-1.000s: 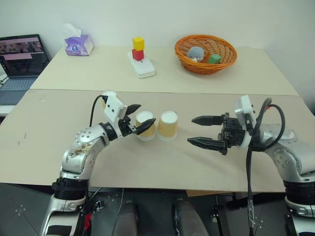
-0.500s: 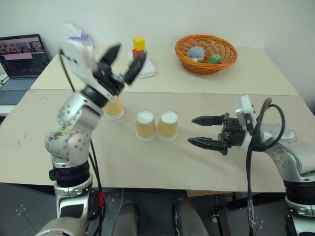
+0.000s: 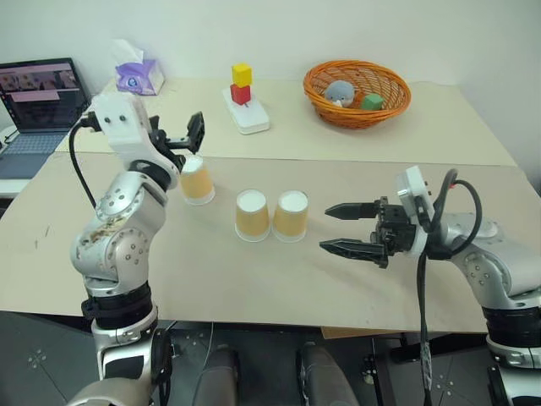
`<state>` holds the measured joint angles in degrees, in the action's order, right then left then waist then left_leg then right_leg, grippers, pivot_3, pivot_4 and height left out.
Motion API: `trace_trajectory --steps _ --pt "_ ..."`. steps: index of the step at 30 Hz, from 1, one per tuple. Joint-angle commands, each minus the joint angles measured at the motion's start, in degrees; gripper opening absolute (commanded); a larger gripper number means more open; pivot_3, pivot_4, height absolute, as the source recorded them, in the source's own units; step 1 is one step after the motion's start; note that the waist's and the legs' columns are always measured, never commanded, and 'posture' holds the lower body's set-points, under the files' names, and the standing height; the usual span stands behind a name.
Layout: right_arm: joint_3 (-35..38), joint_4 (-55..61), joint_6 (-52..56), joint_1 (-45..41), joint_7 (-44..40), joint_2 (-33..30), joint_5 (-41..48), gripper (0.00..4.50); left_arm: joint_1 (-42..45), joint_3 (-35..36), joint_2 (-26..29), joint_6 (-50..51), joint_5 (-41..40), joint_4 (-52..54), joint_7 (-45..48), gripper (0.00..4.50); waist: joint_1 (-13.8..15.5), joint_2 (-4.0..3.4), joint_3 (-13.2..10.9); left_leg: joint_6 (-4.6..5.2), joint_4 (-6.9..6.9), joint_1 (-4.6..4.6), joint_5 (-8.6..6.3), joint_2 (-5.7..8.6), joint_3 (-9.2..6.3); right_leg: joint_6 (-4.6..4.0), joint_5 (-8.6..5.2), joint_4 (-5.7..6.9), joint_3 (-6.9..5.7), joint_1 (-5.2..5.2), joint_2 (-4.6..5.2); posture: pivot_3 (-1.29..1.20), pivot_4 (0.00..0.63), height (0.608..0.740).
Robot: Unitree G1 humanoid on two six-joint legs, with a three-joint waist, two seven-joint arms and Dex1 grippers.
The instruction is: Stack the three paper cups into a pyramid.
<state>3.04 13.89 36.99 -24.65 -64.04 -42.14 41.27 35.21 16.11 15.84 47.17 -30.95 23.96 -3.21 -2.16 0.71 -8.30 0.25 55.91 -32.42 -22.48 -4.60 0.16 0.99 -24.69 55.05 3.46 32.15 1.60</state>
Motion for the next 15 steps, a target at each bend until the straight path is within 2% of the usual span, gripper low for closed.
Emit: trace_trajectory --steps 1,6,12,15 --pt "1.2 0.8 -1.1 -1.0 -0.4 0.0 0.3 4.50 0.0 1.0 0.4 0.3 0.8 1.5 -1.4 4.43 0.0 0.00 0.0 0.00 0.00 0.00 0.00 0.00 0.00 0.00 0.00 0.00 0.00 0.00 -0.01 0.00 0.150 0.658" --pt "1.6 0.9 -2.6 -1.5 0.3 0.2 -0.6 4.50 0.2 2.0 0.5 0.6 3.4 -0.6 -4.5 4.43 -0.1 0.00 0.0 0.00 0.00 0.00 0.00 0.00 -0.01 0.00 0.00 0.00 0.00 0.01 -0.01 0.00 0.150 0.658" --pt "3.6 -3.2 -6.1 -5.2 6.8 3.0 -4.3 4.50 -0.1 3.3 0.2 0.8 4.4 -1.4 -5.9 4.43 -0.2 0.00 0.0 -0.01 0.00 0.00 0.00 0.00 -0.01 0.01 0.00 0.01 0.00 0.01 0.00 0.00 0.150 0.658" --pt "4.2 -3.6 -7.1 -5.4 7.2 2.9 -4.9 4.50 -0.2 3.4 0.1 1.1 4.4 -1.1 -6.0 4.43 0.0 0.00 0.0 0.00 0.00 -0.04 0.00 0.00 -0.01 0.01 0.00 0.01 -0.01 0.03 0.00 0.00 0.150 0.658"
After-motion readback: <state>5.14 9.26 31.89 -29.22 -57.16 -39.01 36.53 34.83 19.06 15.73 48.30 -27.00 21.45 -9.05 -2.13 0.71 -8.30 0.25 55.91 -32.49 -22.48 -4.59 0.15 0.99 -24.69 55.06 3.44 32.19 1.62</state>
